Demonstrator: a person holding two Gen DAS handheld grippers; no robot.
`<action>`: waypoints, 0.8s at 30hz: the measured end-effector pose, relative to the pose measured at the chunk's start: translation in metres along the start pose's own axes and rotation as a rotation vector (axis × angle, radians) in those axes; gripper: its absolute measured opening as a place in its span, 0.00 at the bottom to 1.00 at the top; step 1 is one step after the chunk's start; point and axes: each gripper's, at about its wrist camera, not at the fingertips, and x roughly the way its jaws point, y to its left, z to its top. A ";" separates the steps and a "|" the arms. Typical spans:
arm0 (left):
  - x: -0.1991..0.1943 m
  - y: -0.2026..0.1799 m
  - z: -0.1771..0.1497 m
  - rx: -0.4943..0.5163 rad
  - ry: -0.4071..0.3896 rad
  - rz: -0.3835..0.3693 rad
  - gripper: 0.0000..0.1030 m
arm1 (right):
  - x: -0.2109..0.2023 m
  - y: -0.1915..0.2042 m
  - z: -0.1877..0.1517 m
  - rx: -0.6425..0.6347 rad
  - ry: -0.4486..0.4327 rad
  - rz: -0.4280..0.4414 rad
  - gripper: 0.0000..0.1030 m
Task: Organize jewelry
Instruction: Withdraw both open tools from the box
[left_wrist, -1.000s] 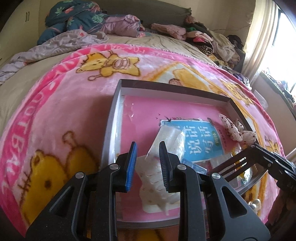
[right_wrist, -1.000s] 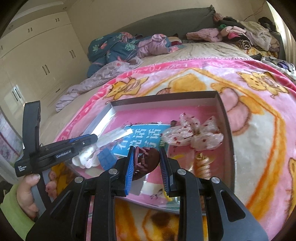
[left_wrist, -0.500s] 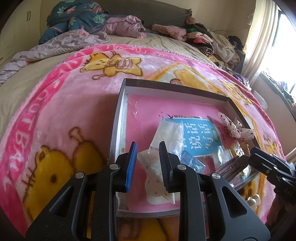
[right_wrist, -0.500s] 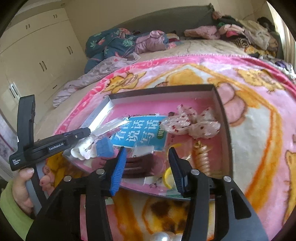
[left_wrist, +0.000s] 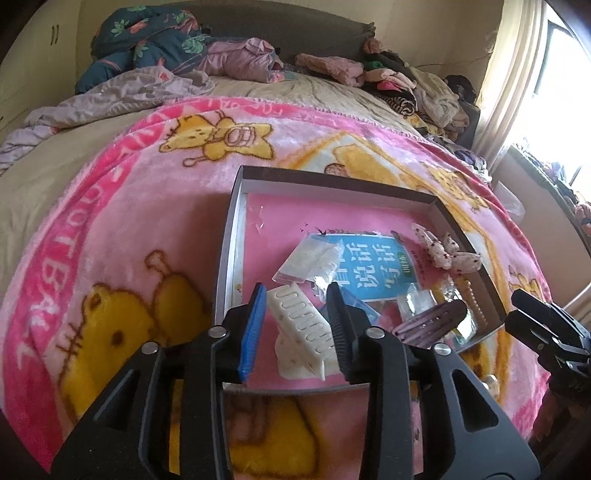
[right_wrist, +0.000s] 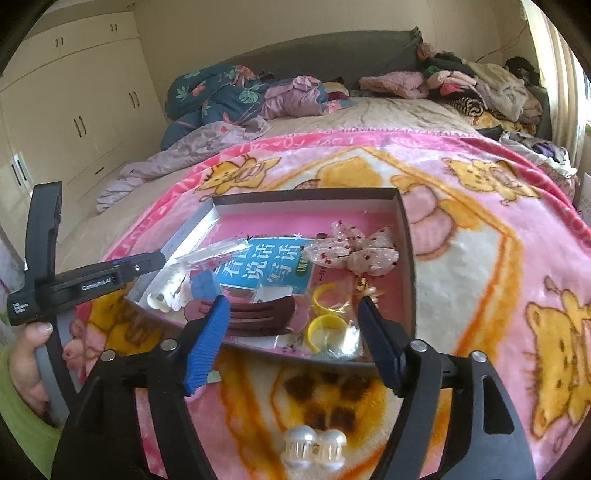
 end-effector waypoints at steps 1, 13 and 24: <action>-0.003 -0.001 0.000 0.003 -0.002 0.000 0.27 | -0.004 -0.001 0.000 0.001 -0.006 -0.005 0.71; -0.030 -0.008 -0.014 0.019 -0.017 0.000 0.45 | -0.045 0.000 -0.006 0.006 -0.064 -0.036 0.80; -0.070 -0.015 -0.029 0.023 -0.064 -0.001 0.75 | -0.075 0.011 -0.017 -0.017 -0.104 -0.047 0.86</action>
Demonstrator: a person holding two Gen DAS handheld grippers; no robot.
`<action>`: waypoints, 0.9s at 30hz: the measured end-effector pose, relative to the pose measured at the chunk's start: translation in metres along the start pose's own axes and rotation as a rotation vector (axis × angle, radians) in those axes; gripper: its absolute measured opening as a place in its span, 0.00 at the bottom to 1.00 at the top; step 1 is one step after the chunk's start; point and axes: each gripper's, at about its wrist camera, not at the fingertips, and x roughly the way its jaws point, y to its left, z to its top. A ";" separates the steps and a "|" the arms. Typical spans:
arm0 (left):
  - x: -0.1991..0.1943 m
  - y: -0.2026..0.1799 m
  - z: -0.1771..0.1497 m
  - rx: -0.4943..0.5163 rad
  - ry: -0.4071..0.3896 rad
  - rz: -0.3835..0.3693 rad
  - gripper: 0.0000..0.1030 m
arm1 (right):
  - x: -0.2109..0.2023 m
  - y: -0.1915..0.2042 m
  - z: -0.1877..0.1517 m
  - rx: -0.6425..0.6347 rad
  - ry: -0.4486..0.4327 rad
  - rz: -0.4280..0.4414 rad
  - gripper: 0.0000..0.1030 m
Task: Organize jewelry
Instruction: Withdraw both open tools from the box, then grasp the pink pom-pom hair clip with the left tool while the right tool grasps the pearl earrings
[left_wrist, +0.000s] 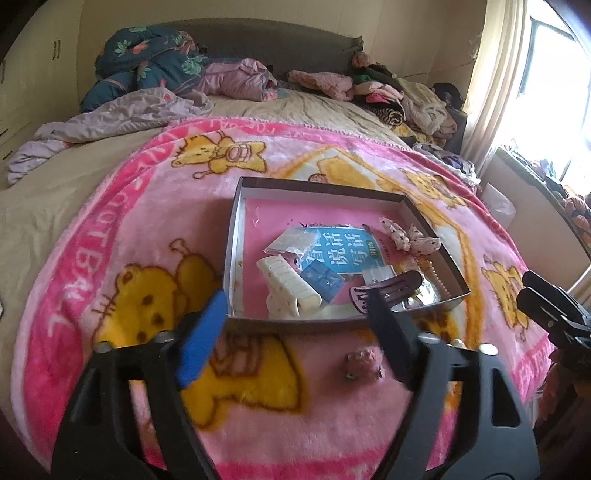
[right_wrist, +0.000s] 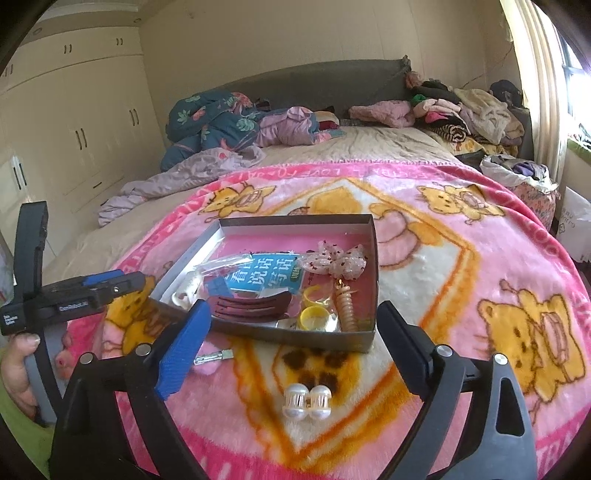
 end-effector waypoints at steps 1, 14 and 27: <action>-0.003 0.000 -0.002 -0.001 -0.004 0.003 0.76 | -0.003 0.001 -0.001 -0.001 -0.002 -0.001 0.86; -0.030 0.000 -0.023 -0.001 -0.020 0.005 0.87 | -0.024 0.003 -0.023 -0.029 0.012 -0.023 0.86; -0.012 -0.009 -0.054 0.024 0.049 0.010 0.87 | -0.011 -0.005 -0.052 -0.052 0.077 -0.042 0.86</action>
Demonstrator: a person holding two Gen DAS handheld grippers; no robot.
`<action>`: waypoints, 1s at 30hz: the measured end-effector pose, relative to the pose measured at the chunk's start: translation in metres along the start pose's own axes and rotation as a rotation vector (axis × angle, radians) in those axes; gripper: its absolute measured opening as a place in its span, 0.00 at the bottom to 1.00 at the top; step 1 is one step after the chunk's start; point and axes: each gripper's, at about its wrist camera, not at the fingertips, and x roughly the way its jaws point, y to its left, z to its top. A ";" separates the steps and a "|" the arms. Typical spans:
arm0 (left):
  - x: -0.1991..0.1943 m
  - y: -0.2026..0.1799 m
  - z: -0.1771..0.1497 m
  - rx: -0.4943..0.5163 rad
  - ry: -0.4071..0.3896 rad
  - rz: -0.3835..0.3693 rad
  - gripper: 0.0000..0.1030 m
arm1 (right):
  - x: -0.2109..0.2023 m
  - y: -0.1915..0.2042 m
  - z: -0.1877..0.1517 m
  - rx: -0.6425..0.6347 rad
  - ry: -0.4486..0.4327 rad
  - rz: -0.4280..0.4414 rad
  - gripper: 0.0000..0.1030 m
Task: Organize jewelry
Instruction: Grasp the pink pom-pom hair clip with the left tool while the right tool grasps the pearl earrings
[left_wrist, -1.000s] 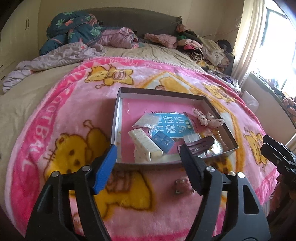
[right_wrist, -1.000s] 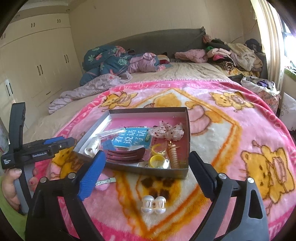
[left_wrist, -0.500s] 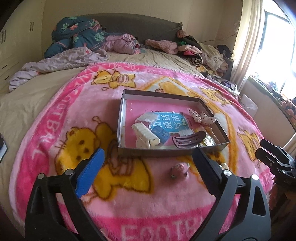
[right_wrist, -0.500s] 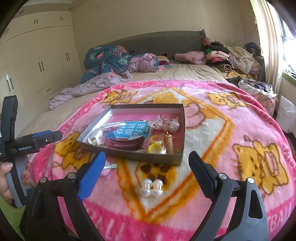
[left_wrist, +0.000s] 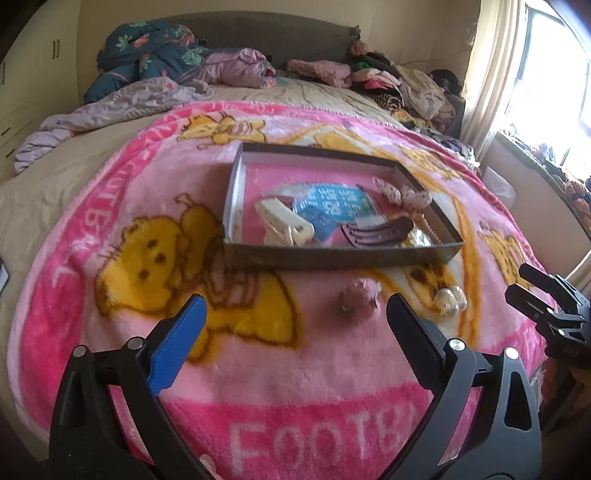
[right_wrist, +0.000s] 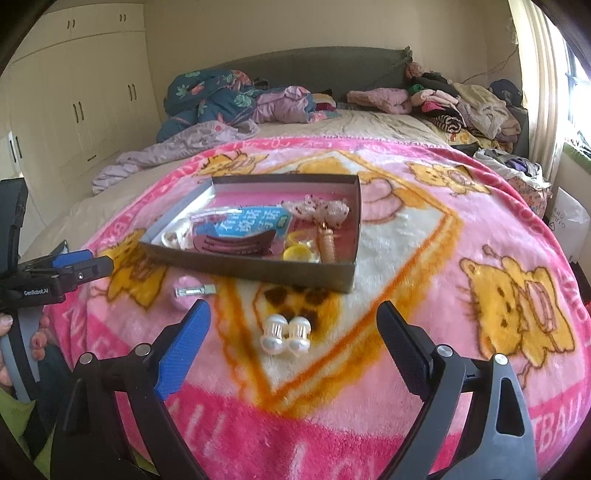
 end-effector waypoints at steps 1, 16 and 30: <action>0.003 -0.001 -0.002 0.002 0.006 -0.001 0.87 | 0.002 0.000 -0.002 -0.005 0.005 0.001 0.86; 0.039 -0.029 -0.013 0.029 0.058 -0.044 0.86 | 0.043 -0.002 -0.028 -0.057 0.075 0.014 0.84; 0.074 -0.053 -0.005 0.045 0.114 -0.075 0.69 | 0.080 -0.010 -0.031 -0.038 0.126 0.098 0.43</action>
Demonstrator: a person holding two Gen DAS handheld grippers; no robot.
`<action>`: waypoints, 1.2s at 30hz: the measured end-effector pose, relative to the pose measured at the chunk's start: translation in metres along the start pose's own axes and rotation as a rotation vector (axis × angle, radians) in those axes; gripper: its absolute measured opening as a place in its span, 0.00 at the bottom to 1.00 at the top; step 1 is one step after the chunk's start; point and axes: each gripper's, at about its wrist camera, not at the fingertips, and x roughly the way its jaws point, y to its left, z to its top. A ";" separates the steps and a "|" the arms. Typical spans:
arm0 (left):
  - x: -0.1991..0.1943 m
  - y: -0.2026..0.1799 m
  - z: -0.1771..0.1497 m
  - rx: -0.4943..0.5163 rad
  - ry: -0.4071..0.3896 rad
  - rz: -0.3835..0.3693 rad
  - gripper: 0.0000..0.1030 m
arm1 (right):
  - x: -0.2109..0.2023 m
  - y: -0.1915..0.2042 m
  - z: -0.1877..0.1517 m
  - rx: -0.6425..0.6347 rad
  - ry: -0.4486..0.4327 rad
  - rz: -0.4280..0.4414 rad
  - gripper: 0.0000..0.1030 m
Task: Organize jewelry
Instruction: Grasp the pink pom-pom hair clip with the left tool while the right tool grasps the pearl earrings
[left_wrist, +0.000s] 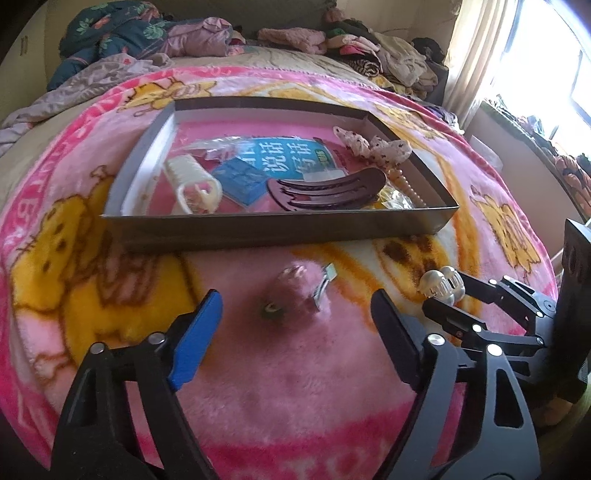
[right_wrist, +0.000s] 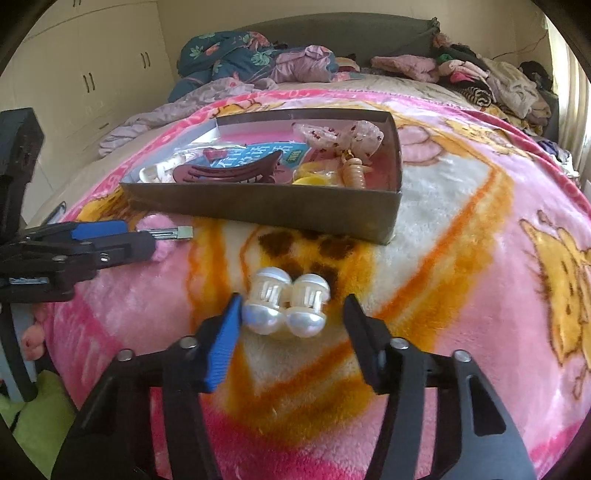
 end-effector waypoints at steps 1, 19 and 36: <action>0.003 -0.002 0.001 0.001 0.005 -0.001 0.65 | 0.000 -0.001 0.000 -0.001 -0.002 0.014 0.43; -0.002 -0.033 0.009 0.062 -0.016 -0.025 0.20 | -0.029 -0.024 0.000 0.033 -0.052 -0.004 0.43; 0.002 -0.013 0.008 0.014 0.021 -0.089 0.42 | -0.043 -0.009 0.014 0.013 -0.076 -0.022 0.43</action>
